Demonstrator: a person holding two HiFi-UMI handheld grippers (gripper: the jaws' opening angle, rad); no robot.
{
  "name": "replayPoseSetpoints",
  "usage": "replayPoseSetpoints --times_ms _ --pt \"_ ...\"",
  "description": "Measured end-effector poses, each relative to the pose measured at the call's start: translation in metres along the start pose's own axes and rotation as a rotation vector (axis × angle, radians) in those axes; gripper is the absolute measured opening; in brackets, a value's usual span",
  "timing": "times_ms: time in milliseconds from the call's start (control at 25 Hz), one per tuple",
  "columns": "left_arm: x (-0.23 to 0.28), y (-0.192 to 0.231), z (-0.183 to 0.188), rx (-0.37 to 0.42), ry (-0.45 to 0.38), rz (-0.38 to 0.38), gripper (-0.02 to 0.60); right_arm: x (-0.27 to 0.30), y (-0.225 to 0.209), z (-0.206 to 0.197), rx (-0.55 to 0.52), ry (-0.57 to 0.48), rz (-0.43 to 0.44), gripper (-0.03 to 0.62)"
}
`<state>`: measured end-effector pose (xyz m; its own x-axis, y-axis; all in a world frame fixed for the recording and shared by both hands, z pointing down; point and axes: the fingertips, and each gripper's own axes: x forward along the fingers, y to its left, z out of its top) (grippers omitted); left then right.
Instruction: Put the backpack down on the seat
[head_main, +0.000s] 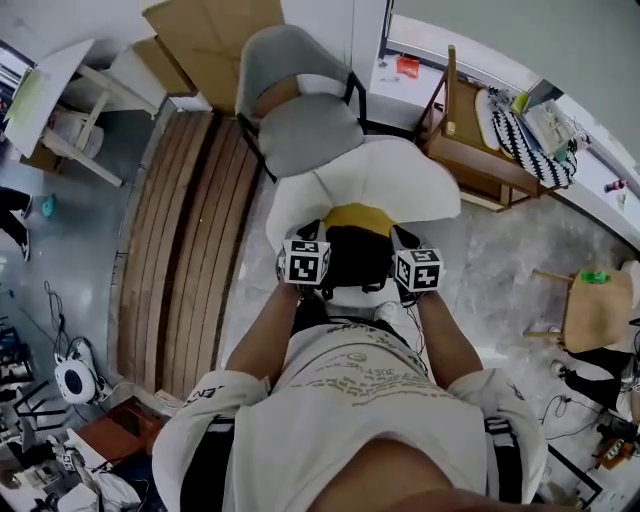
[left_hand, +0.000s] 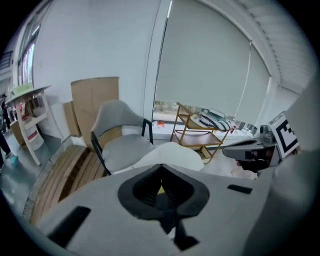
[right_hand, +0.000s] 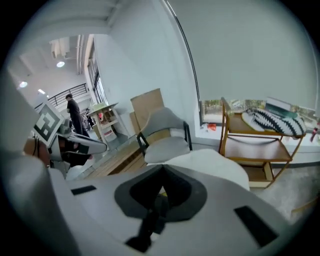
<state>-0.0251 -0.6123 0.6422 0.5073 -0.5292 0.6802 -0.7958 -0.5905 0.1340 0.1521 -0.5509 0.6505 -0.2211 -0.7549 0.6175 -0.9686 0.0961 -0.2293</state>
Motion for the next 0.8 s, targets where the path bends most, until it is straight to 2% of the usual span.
replayPoseSetpoints --times_ms 160,440,600,800 --pt "-0.038 -0.009 0.063 0.019 -0.100 0.019 0.023 -0.043 0.000 0.063 -0.002 -0.094 -0.076 0.028" --pt "-0.118 -0.035 0.158 0.056 -0.285 0.020 0.023 -0.140 0.030 0.183 -0.065 -0.389 -0.079 0.028" --pt "-0.154 -0.055 0.209 0.137 -0.374 0.065 0.023 -0.188 0.039 0.236 -0.112 -0.496 -0.131 0.028" --pt "-0.198 -0.081 0.253 0.095 -0.478 0.021 0.023 -0.244 0.056 0.281 -0.151 -0.628 -0.153 0.027"
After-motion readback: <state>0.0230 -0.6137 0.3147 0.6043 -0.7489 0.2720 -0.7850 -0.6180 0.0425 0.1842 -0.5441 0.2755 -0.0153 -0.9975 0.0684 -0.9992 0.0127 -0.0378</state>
